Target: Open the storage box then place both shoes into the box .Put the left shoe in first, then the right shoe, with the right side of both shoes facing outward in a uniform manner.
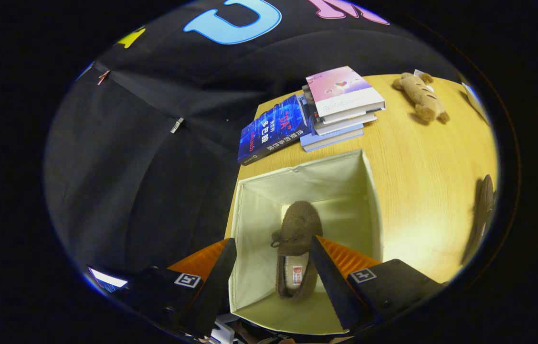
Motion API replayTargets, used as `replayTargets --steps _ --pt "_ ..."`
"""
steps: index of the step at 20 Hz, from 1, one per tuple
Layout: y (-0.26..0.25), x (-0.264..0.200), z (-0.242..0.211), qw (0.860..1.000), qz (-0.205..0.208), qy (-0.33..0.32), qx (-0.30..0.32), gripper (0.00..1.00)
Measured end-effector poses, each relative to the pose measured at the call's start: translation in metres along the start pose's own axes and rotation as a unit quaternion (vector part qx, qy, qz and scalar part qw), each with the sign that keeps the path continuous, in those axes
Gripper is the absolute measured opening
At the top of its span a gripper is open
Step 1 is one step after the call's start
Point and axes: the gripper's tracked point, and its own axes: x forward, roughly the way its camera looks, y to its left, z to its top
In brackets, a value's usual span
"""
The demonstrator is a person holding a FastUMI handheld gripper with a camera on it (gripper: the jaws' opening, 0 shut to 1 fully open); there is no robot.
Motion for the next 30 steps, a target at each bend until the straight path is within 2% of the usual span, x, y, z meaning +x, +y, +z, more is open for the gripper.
replayTargets --steps 4,8,13,18,23,26,28,29,30 --pt "-0.024 -0.046 0.007 0.999 -0.005 -0.010 -0.035 0.97" --pt "-0.073 -0.099 0.016 0.998 -0.035 -0.023 -0.055 0.96" --pt "-0.173 -0.164 0.026 0.994 -0.096 -0.027 -0.043 0.97" --pt "-0.287 -0.204 0.018 0.986 -0.164 -0.001 -0.007 0.97" --pt "-0.386 -0.216 -0.005 0.973 -0.227 0.036 0.000 0.97" --pt "-0.419 -0.205 -0.022 0.969 -0.239 0.065 -0.004 0.94" --pt "-0.438 -0.195 -0.033 0.964 -0.252 0.086 -0.016 0.87" --pt "-0.444 -0.189 -0.035 0.962 -0.254 0.094 -0.020 0.87" --pt "-0.448 -0.184 -0.038 0.961 -0.256 0.100 -0.021 0.81"
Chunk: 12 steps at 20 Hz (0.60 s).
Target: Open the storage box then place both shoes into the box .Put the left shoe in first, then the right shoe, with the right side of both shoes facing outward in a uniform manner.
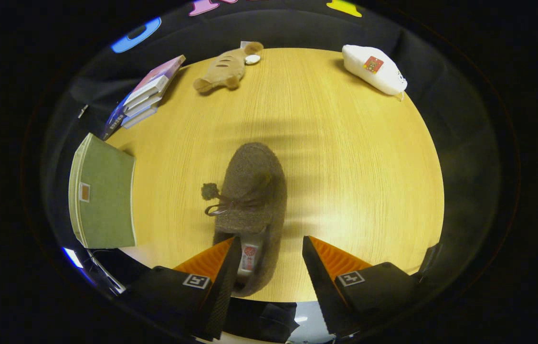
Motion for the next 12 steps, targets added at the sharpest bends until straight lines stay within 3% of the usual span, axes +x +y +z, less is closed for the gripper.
replayTargets --steps 4,6,8,9,12 --pt "0.000 0.025 0.001 1.000 -0.003 0.012 -0.011 0.70" --pt "-0.003 0.037 0.002 1.000 -0.009 0.018 -0.016 0.51" --pt "-0.007 0.040 0.001 0.999 -0.015 0.025 -0.018 0.17" --pt "-0.008 0.038 0.003 1.000 -0.010 0.020 -0.021 0.10" --pt "-0.028 0.021 0.002 0.999 -0.023 0.006 -0.031 0.05"
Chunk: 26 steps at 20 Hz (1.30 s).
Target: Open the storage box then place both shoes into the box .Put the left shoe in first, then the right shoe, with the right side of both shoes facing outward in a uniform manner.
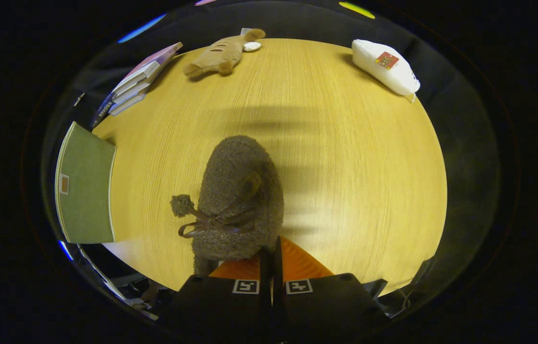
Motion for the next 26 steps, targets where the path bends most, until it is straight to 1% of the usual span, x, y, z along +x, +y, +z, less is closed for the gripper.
replayTargets --steps 1,4,7,9,12,15,19,22,26 --pt "-0.005 -0.009 -0.002 1.000 0.003 -0.004 0.006 0.05" --pt "-0.011 -0.048 -0.009 0.998 0.031 -0.019 0.045 0.06" --pt "0.000 -0.090 -0.019 0.995 0.063 -0.034 0.075 0.05" --pt "0.019 -0.117 -0.024 0.991 0.088 -0.045 0.094 0.05" --pt "0.065 -0.149 -0.025 0.981 0.138 -0.061 0.118 0.05" --pt "0.121 -0.171 -0.024 0.973 0.183 -0.066 0.122 0.05" --pt "0.198 -0.191 -0.015 0.968 0.225 -0.069 0.091 0.05" --pt "0.257 -0.203 0.003 0.961 0.256 -0.075 0.075 0.06" --pt "0.323 -0.210 0.027 0.954 0.284 -0.078 0.057 0.05"
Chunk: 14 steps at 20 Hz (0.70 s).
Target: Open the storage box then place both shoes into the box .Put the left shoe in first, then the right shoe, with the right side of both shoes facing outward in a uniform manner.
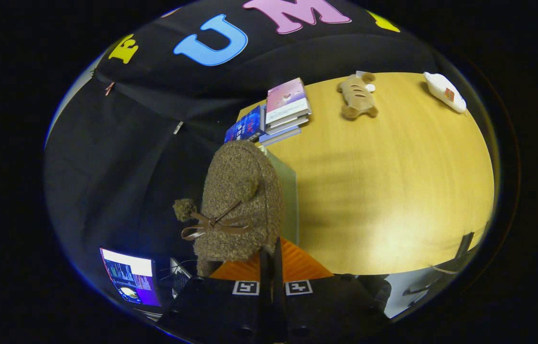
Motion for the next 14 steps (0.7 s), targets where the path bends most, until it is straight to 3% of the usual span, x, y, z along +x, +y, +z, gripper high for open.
replayTargets --steps 3,14 --pt "0.028 0.029 0.005 1.000 0.002 0.011 -0.012 0.05" --pt "0.032 0.140 0.011 0.995 -0.091 0.040 -0.028 0.05"
